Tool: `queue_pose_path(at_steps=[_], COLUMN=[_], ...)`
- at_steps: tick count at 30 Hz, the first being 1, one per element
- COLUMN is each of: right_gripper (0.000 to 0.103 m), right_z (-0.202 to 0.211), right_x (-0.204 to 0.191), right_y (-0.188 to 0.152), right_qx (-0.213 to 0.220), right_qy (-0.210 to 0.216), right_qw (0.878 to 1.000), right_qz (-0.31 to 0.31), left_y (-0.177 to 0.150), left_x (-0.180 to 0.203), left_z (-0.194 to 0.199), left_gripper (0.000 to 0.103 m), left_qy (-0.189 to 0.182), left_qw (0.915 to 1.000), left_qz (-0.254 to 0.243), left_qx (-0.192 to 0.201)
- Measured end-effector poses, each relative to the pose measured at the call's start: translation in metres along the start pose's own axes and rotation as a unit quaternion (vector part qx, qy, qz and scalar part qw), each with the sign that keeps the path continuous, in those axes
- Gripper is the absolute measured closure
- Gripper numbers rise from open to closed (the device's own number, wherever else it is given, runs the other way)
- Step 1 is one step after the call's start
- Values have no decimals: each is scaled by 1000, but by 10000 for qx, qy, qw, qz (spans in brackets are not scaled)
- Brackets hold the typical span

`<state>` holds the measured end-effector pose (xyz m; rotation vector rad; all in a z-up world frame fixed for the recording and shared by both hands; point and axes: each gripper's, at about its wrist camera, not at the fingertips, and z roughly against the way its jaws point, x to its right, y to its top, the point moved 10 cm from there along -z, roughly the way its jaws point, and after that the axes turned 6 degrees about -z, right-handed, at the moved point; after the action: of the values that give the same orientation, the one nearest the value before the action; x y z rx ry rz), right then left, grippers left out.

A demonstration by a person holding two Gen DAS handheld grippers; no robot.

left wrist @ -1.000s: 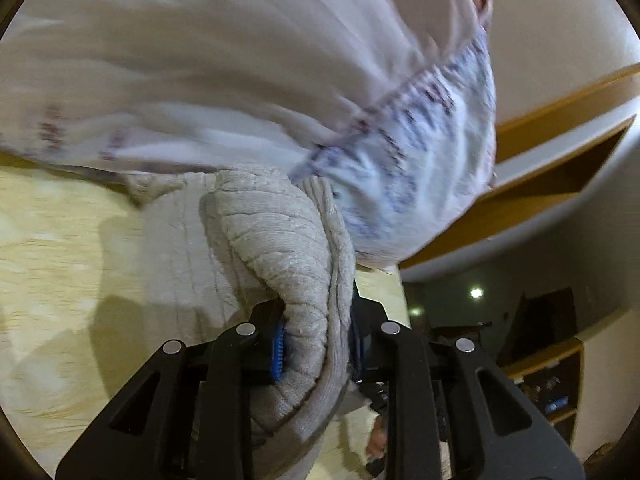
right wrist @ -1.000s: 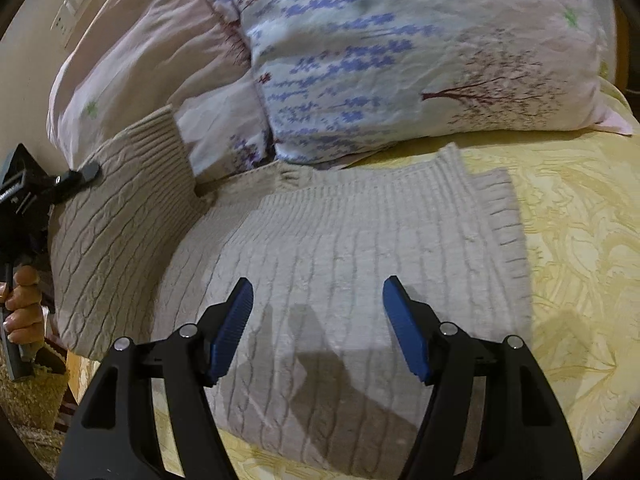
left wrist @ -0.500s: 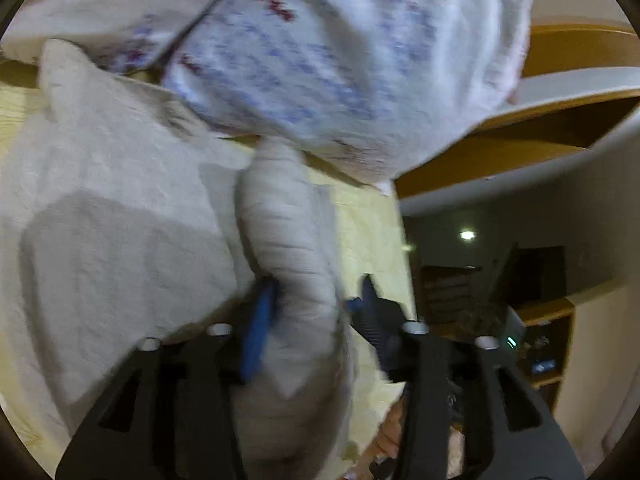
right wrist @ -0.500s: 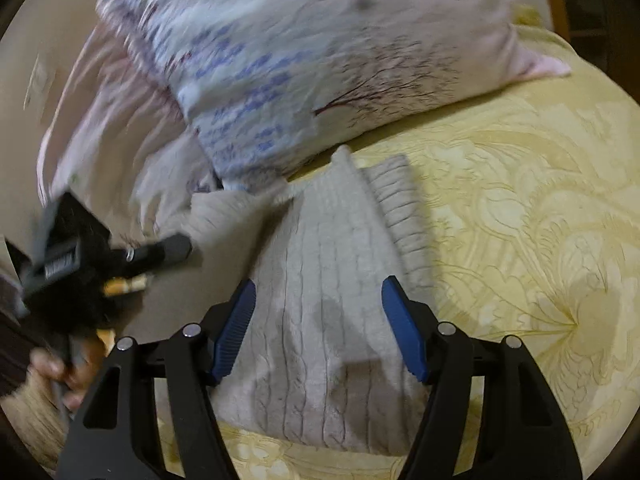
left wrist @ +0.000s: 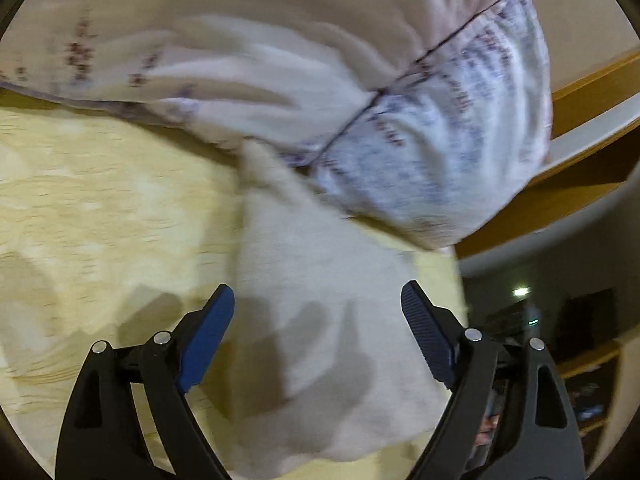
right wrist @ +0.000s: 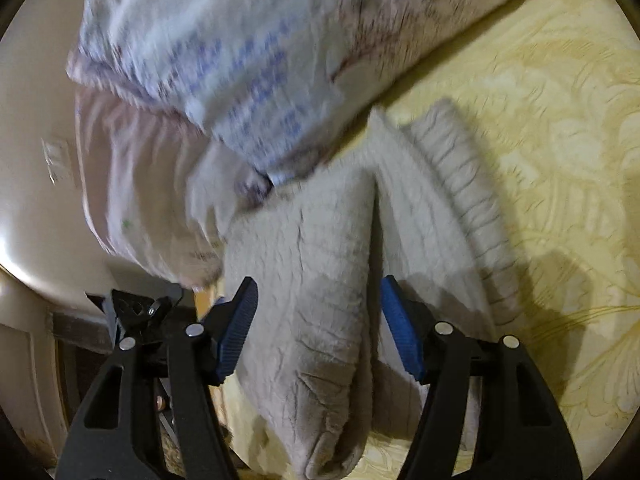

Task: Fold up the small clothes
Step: 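Pinch and straighten the folded sweater edge repeatedly with the right gripper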

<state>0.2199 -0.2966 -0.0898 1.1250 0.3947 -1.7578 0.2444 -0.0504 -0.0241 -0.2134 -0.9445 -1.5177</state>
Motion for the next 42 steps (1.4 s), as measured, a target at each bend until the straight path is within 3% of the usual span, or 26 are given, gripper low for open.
queue_pose_path(at_steps=[3,8,10,12,16,20,24,28,35,37,42], right_gripper=[46,54,68,82,88,88,89,88,89,89,89], right_z=[-11,-23,-26,-29,-13,17,45,42,46,47,38], right_x=[0,0,2,1,-21,-38,-27,2,-12,-5,29], right_y=[-7,4,8,10,16,30,46,48,47,48,53], right_qx=[-162,5,63,132,549,1060,1408,1344,1527,1570,1540], right_qy=[-48,151,152,5,-312,-646,-1216,-1695,-1759,-1971,-2239], right_qw=[9998,9997,9996,9999,9954,9840,9701,9660,9563,9495,9507], right_qz=[64,-185,-238,-62,722,1276,1558,1416,1769,1868,1497], left_y=[-2,-19,-24,-28,-32,-36,-40,-47,-53,-56,-64], left_x=[-9,-26,-25,-22,-20,-11,1,12,27,28,33], left_z=[2,-7,-12,-20,-21,-19,-28,-41,-48,-50,-54], left_gripper=[17,17,17,17,16,16,16,16,16,18,21], left_qy=[128,448,456,428,299,149,102,34,-154,-177,-225], left_qw=[9999,9985,9981,9978,9979,9982,9976,9965,9948,9941,9928], left_qz=[86,-66,-70,-30,1,-87,-224,-312,-548,-579,-630], left_qx=[60,-312,-406,-510,-574,-570,-654,-775,-849,-897,-992])
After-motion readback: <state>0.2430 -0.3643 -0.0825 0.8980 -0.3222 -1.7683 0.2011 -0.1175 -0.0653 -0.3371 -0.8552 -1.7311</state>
